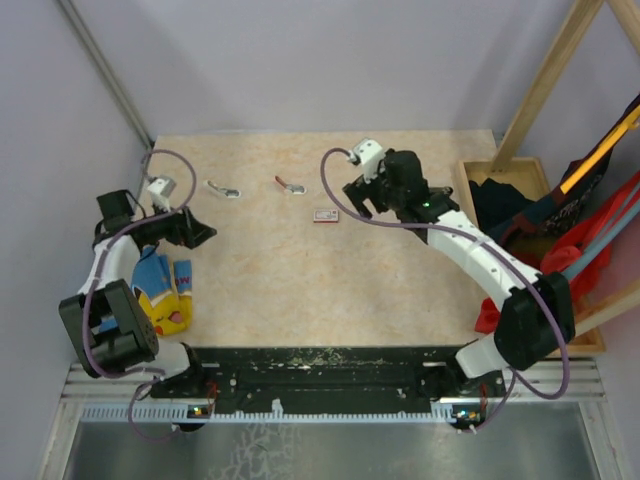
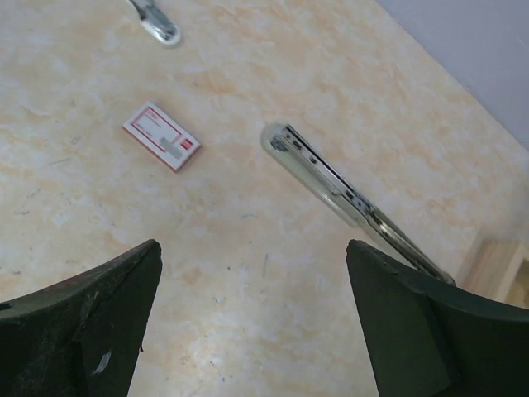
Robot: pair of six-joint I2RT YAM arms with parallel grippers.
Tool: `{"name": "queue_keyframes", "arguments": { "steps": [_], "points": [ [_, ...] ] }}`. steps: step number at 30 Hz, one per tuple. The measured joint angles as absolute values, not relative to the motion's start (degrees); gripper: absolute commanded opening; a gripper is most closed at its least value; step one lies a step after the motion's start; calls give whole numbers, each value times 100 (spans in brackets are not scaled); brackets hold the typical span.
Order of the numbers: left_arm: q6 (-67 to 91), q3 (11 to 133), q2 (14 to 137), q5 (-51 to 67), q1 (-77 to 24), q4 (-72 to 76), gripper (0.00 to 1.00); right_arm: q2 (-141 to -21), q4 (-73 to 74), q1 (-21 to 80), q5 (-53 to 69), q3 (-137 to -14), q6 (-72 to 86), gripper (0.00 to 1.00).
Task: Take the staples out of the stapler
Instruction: Move the staple box to the center of the board, then reset both arms
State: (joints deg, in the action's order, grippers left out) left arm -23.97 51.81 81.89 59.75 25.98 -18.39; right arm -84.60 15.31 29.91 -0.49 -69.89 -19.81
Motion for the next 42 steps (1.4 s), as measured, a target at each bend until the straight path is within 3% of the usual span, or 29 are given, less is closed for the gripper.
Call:
{"name": "queue_keyframes", "arguments": {
  "steps": [7,14,19,33,42],
  "points": [
    [-2539,5181,7944,4637,871,-1514,100,-7826,1662,1885,-257,-6200,-1330,94],
    [-2711,5181,7975,3531,178,-1490,100,-6667,1769,1140,-414,-5275,-1087,94],
    [-2711,4893,7636,3293,36,-1304,100,-5717,1747,1144,-440,-4781,-978,95],
    [-1883,3048,5033,2239,1,-217,100,-3334,1855,1144,-749,-3551,-668,95],
    [-1632,2473,3601,2106,1,-172,100,-2110,1986,1144,-637,-3336,-679,96]
  ]
}}
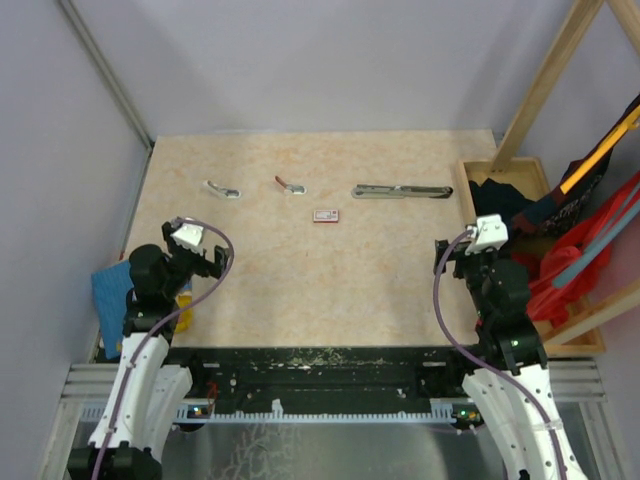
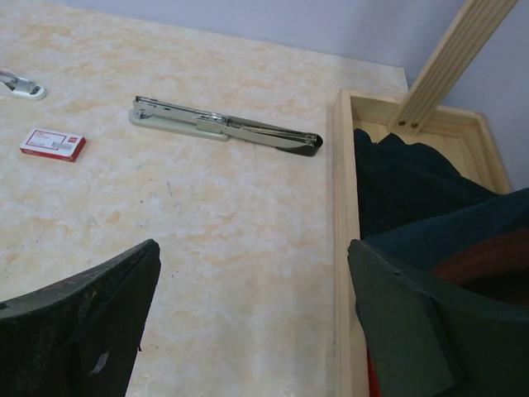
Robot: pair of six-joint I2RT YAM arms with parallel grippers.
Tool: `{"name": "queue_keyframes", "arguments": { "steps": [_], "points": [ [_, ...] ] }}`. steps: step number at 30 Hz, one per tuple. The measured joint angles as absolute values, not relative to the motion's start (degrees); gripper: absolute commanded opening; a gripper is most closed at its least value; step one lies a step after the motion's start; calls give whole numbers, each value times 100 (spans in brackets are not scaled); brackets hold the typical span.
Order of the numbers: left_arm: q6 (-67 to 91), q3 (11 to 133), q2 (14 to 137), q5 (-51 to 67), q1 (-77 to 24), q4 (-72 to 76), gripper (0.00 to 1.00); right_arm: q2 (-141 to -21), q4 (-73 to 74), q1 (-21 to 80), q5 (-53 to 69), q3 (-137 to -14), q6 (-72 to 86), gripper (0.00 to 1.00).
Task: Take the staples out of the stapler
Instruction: Reset both arms
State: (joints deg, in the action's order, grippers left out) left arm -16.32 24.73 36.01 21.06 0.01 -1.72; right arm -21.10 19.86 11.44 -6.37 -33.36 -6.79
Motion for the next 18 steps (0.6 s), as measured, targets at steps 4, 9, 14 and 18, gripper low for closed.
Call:
{"name": "queue_keyframes", "arguments": {
  "steps": [4,9,14,18],
  "points": [
    [-1625,2349,3275,2112,1,-283,100,-1931,2069,1144,-596,-3203,-694,96],
    [-1621,2296,3197,2115,1,-395,100,-1883,2123,1144,-534,-3148,-731,96],
    [-1605,2290,3151,2117,1,-515,100,-1874,2130,1144,-438,-3148,-749,96],
    [-1605,2290,3142,2117,1,-565,100,-1863,2171,1144,-386,-3148,-746,96]
  ]
}}
